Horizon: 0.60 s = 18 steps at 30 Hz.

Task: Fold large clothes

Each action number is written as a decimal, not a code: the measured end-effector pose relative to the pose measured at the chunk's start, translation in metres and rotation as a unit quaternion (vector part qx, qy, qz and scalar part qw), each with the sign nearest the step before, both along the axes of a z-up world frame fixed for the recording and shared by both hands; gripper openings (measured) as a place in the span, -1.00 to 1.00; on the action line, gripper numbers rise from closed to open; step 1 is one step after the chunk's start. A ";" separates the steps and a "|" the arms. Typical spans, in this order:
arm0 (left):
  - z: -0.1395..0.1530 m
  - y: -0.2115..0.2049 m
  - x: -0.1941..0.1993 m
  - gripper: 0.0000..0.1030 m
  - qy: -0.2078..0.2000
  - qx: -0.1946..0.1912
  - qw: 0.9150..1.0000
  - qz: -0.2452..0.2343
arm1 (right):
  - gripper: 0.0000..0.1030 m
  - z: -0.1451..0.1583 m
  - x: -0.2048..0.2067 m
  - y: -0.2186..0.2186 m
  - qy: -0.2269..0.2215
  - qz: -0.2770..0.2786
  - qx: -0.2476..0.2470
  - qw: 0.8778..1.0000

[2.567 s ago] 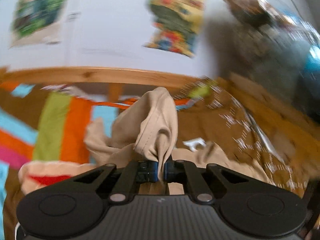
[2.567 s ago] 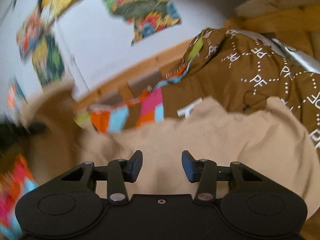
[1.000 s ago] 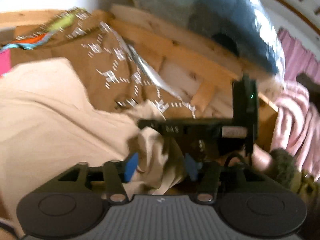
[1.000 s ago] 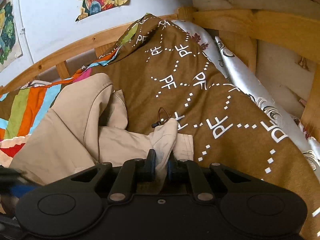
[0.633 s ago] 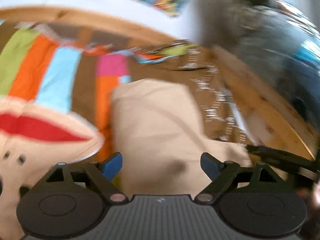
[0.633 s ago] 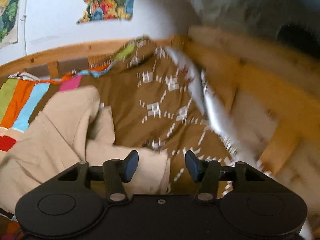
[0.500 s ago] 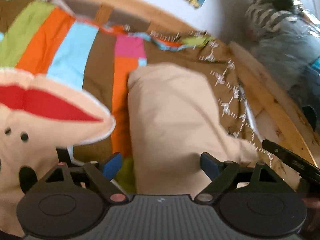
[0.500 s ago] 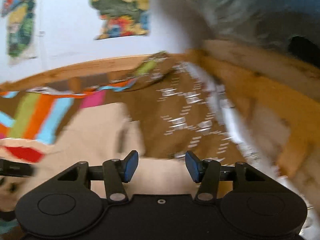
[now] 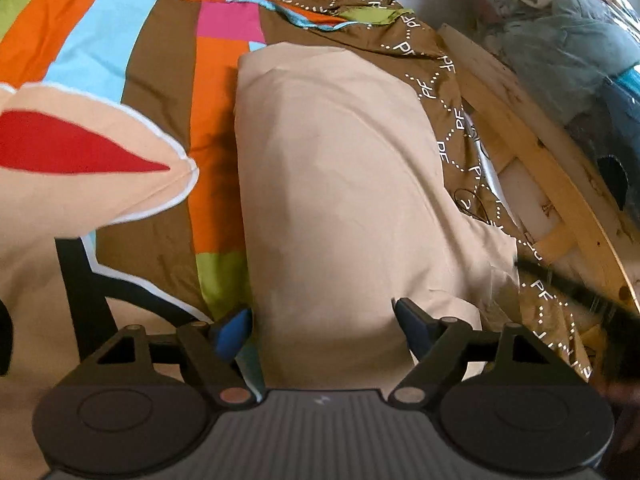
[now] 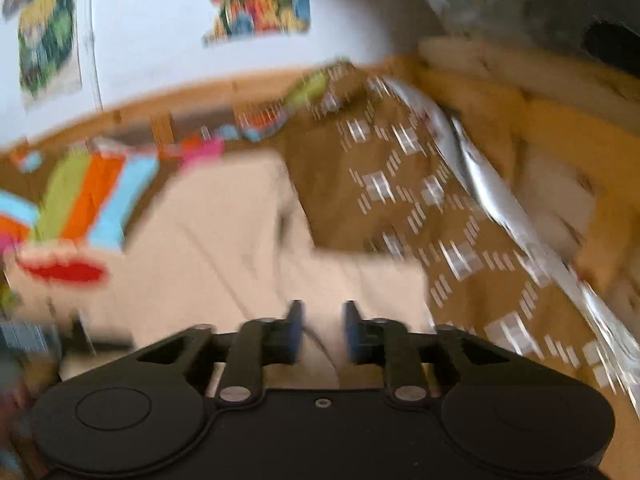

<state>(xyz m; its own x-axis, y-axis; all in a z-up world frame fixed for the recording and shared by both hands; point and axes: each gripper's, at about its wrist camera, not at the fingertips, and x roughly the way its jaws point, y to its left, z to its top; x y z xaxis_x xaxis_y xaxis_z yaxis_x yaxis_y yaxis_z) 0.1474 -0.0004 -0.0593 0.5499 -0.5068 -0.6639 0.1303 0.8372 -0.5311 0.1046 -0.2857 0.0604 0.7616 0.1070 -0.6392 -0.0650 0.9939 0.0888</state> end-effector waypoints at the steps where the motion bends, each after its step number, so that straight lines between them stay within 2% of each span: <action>1: -0.001 0.001 0.000 0.59 0.001 -0.003 1.000 0.000 | 0.12 0.004 0.013 0.004 -0.002 0.008 0.016 1.000; 3: -0.001 0.001 0.000 0.61 -0.002 -0.002 1.000 -0.001 | 0.40 0.006 0.048 0.015 -0.006 0.035 0.046 0.998; 5: -0.002 0.001 -0.001 0.63 -0.005 -0.002 1.000 0.000 | 0.40 -0.003 0.083 0.021 -0.001 0.037 0.062 0.997; 7: -0.003 0.001 0.000 0.64 -0.005 -0.005 1.000 0.001 | 0.37 -0.020 0.116 0.019 0.039 0.026 0.120 0.992; 8: -0.003 0.002 0.000 0.64 -0.005 -0.005 1.000 0.001 | 0.27 -0.027 0.129 0.018 0.058 0.020 0.153 0.986; 9: -0.003 0.001 0.000 0.63 -0.006 -0.005 1.000 0.000 | -0.27 -0.033 0.138 0.015 0.074 0.018 0.182 0.980; 10: -0.002 0.001 -0.001 0.63 -0.006 -0.003 1.000 -0.001 | -0.69 -0.034 0.141 0.016 0.077 0.018 0.182 0.980; 12: -0.001 0.000 -0.001 0.62 -0.009 0.000 1.000 -0.005 | -0.85 -0.027 0.143 0.026 0.064 0.026 0.138 0.988; 15: -0.001 -0.002 0.001 0.62 -0.015 0.004 1.000 -0.015 | -0.94 -0.022 0.136 0.048 0.040 0.045 0.038 0.997; 18: -0.001 -0.004 0.001 0.62 -0.016 0.008 1.000 -0.019 | -0.97 -0.030 0.136 0.051 0.027 0.033 0.005 0.999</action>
<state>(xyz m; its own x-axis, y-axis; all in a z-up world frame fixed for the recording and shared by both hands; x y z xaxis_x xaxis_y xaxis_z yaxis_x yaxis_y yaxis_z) 0.1483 -0.0044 -0.0600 0.5521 -0.5165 -0.6545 0.1790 0.8402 -0.5119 0.2409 -0.2352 0.0304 0.7169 0.1627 -0.6779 -0.1250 0.9866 0.1046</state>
